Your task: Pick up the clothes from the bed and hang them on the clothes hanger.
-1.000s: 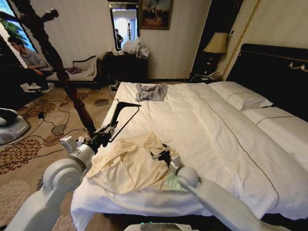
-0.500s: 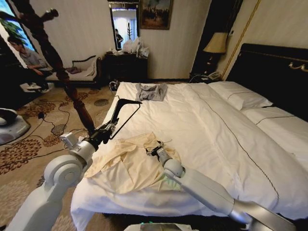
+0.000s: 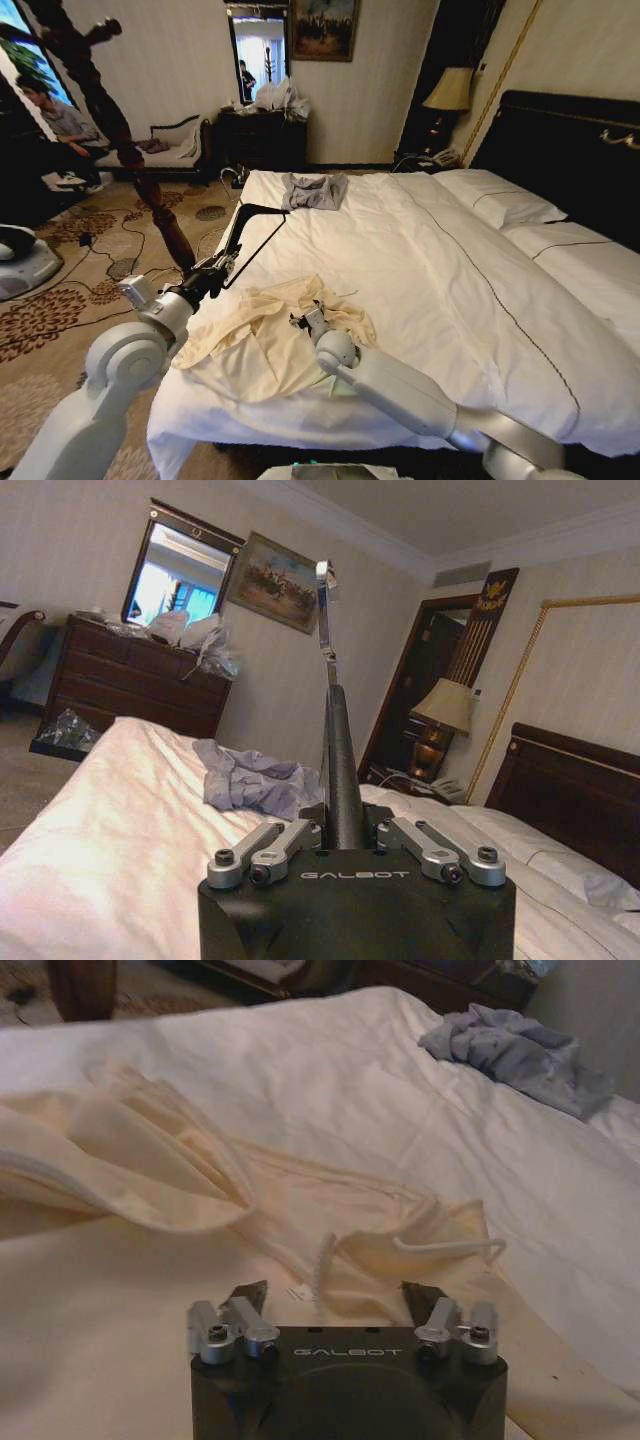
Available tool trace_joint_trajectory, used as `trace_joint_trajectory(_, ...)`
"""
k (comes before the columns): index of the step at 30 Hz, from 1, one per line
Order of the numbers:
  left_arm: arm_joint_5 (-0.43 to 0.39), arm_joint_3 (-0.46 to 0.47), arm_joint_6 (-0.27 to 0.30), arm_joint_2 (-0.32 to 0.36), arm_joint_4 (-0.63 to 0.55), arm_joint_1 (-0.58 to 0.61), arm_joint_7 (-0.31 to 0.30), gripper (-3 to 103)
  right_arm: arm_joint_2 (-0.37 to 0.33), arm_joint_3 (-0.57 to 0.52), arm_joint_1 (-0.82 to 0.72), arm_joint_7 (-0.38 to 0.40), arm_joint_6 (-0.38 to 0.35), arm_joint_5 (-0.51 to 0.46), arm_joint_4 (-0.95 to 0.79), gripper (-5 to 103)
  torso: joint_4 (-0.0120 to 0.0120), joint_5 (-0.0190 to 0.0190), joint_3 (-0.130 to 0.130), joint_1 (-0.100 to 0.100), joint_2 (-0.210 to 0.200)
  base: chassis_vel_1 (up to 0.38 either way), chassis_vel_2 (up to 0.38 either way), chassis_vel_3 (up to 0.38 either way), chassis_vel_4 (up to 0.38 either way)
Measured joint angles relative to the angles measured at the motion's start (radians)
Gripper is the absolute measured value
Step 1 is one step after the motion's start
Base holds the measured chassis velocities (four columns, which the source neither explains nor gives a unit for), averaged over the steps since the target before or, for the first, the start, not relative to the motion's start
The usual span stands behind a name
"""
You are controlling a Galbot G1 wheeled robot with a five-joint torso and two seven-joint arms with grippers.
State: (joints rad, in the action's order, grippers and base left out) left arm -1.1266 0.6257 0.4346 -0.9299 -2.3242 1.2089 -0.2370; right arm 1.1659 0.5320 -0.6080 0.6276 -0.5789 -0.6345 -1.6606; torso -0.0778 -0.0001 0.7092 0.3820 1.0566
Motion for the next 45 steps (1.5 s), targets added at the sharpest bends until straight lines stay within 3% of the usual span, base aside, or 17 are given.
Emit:
trace_joint_trajectory(7,0.0,0.009,-0.004,-0.004,0.0,0.007,-0.003,18,0.045,0.001,0.015,0.058,-0.018,-0.051,0.06,48,0.0001,0.0,0.0,0.0,0.0,0.0,0.0,0.0,0.0)
trace_joint_trajectory(10,0.0,0.017,-0.007,-0.001,0.001,0.011,-0.005,18,0.047,-0.003,0.018,0.075,-0.018,-0.055,0.065,43,0.0001,0.0,0.0,0.0,0.0,0.0,0.0,0.0,0.0)
trace_joint_trajectory(14,0.0,0.023,-0.012,0.0,0.006,0.017,-0.007,18,0.032,-0.011,0.02,0.086,-0.023,-0.054,0.052,22,0.0001,0.0,0.0,0.0,0.0,0.0,0.0,0.0,0.0)
trace_joint_trajectory(17,-0.002,0.023,-0.016,-0.001,0.009,0.018,-0.009,18,0.016,-0.021,0.021,0.086,-0.026,-0.059,0.032,16,0.0001,0.0001,0.0,0.0,0.0,0.0,0.0,0.0,0.0)
trace_joint_trajectory(20,-0.01,0.02,-0.02,-0.002,0.011,0.02,-0.011,18,-0.019,-0.046,0.018,0.089,-0.027,-0.089,-0.004,2,0.0001,0.0002,0.0,0.0,0.0,0.0,0.0,0.0,0.0)
trace_joint_trajectory(25,-0.015,0.017,-0.023,-0.007,0.013,0.024,-0.011,18,-0.098,-0.098,0.003,0.076,-0.003,-0.163,-0.081,1,-0.0001,0.0002,0.0,0.0,0.0,0.0,0.0,0.0,0.0)
trace_joint_trajectory(30,0.0,-0.001,-0.024,-0.017,0.018,0.025,-0.011,18,-0.163,-0.137,-0.027,-0.01,0.051,-0.168,-0.133,1,-0.0002,0.0001,0.0,0.0,0.0,0.0,0.0,0.0,0.0)
trace_joint_trajectory(36,0.007,-0.023,-0.022,-0.033,0.014,0.034,-0.009,18,-0.175,-0.159,-0.055,-0.03,0.073,-0.169,-0.152,1,-0.0001,0.0003,0.0,0.0,0.0,0.0,0.0,0.0,0.0)
trace_joint_trajectory(45,-0.086,-0.045,0.021,-0.015,-0.102,0.232,0.043,18,-0.223,-0.323,-0.03,-0.03,0.077,-0.248,-0.156,1,0.0005,0.0003,0.0,0.0,0.0,0.0,0.0,0.0,0.0)
